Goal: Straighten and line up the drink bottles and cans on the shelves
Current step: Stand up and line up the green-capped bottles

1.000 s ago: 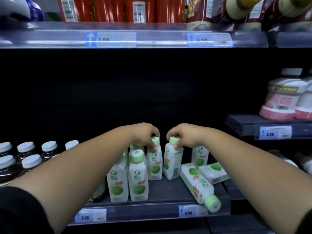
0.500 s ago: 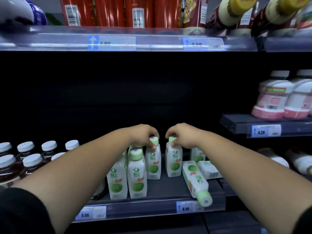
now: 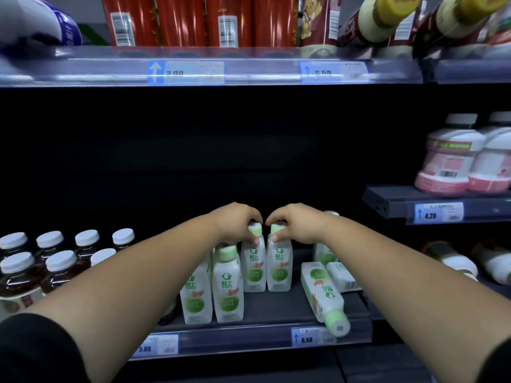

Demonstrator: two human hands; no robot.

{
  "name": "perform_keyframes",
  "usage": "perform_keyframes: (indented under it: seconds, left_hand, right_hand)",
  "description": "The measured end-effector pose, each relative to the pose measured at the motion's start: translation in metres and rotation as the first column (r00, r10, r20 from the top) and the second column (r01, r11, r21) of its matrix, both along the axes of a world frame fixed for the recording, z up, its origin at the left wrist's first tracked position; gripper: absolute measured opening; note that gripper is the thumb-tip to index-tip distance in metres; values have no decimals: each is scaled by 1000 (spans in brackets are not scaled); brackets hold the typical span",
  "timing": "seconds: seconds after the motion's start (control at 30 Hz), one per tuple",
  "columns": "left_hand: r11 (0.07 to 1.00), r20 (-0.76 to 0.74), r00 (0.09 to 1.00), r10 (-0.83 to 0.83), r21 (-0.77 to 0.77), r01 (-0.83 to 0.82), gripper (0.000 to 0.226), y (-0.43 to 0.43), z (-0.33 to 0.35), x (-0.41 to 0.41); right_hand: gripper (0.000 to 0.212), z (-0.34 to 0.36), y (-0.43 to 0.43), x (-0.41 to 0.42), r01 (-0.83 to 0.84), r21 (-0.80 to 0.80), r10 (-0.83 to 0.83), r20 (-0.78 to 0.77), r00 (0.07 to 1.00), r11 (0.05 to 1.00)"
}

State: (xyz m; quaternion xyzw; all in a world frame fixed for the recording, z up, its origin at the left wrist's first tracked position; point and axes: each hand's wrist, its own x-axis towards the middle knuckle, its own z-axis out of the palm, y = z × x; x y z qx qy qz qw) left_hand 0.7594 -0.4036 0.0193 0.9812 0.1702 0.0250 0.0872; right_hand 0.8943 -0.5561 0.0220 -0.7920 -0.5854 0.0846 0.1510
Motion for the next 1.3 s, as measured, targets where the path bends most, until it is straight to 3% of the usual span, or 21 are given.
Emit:
perform_keyframes:
  seconds: [0.13, 0.27, 0.37, 0.5, 0.6, 0.77, 0.83, 0.97, 1.13, 1.3]
  left_hand:
    - [996, 55, 996, -69, 52, 66, 54, -15, 6, -1]
    - [957, 198, 946, -258, 184, 222, 42, -55, 9, -5]
    - [926, 168, 914, -369, 152, 346, 45, -90, -5, 0]
    - [903, -29, 905, -425, 58, 426, 60, -129, -39, 17]
    - [896, -101, 894, -437, 36, 442, 68, -148, -61, 30]
    - [890, -168, 903, -396, 171, 422, 72, -161, -82, 35]
    - [898, -160, 910, -384, 164, 408, 68, -165, -84, 34]
    - [902, -88, 909, -407, 122, 415, 52, -172, -84, 32]
    - [889, -71, 908, -412, 188, 418, 50, -180, -86, 35]
    - [897, -138, 917, -375, 193, 396, 58, -188, -86, 42]
  right_hand:
    - [56, 1, -17, 7, 25, 60, -22, -59, 998, 998]
    - [48, 3, -60, 20, 61, 188, -42, -108, 993, 980]
    - [38, -8, -99, 37, 104, 207, -81, -117, 990, 973]
    - [36, -38, -143, 72, 202, 75, -186, -182, 966, 976]
    - [57, -59, -165, 101, 263, -66, -268, -89, 959, 963]
    - [87, -91, -174, 125, 301, -263, -321, -35, 947, 917]
    - [76, -101, -172, 128, 307, -272, -314, 19, 949, 912]
    - [27, -112, -176, 140, 307, -203, -298, 76, 952, 930]
    - [48, -116, -193, 143, 282, -189, -292, -30, 956, 941]
    - [40, -110, -205, 145, 312, -85, -320, -112, 941, 946]
